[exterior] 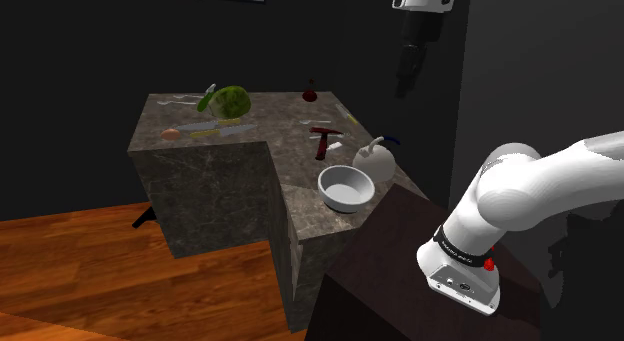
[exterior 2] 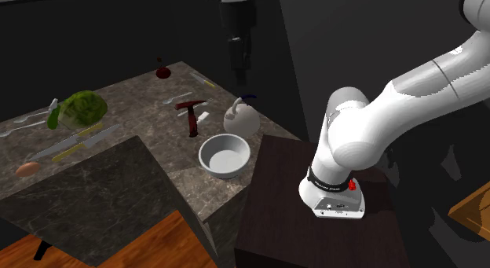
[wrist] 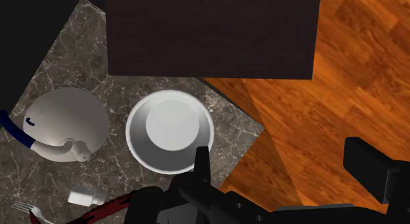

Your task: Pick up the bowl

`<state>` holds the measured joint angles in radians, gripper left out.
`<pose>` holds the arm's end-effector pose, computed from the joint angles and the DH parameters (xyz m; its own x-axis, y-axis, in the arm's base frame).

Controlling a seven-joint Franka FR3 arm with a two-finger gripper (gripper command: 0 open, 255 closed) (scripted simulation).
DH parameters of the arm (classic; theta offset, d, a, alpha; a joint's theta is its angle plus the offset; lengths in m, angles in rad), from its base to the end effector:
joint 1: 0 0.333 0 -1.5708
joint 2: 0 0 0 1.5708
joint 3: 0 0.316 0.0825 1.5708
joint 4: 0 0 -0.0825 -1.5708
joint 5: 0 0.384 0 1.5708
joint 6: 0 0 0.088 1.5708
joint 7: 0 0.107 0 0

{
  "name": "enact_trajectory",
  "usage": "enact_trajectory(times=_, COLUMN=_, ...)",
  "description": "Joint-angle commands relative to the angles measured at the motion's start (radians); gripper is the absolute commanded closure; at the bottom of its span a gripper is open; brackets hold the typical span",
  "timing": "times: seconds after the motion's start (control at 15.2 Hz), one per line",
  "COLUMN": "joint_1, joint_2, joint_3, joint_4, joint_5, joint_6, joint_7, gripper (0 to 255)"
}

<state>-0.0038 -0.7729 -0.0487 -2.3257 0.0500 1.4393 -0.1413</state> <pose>0.2960 -0.0143 0.5900 0.9886 0.1125 -0.1004 0.1026 -0.9898 -0.0990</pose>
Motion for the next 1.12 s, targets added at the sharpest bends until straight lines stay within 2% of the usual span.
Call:
enact_trajectory(times=0.0, joint_1=0.0, joint_2=0.0, joint_3=0.0, joint_4=0.0, joint_5=0.0, joint_6=0.0, joint_7=0.0, gripper=0)
enact_trajectory(times=0.53, joint_1=0.001, joint_2=0.041, joint_3=0.034, joint_4=-0.239, joint_5=-0.011, joint_6=0.299, joint_7=0.017, gripper=0)
enact_trajectory(times=1.06, joint_1=0.001, joint_2=0.207, joint_3=0.065, joint_4=-0.396, joint_5=-0.026, joint_6=0.639, joint_7=0.042, gripper=0)
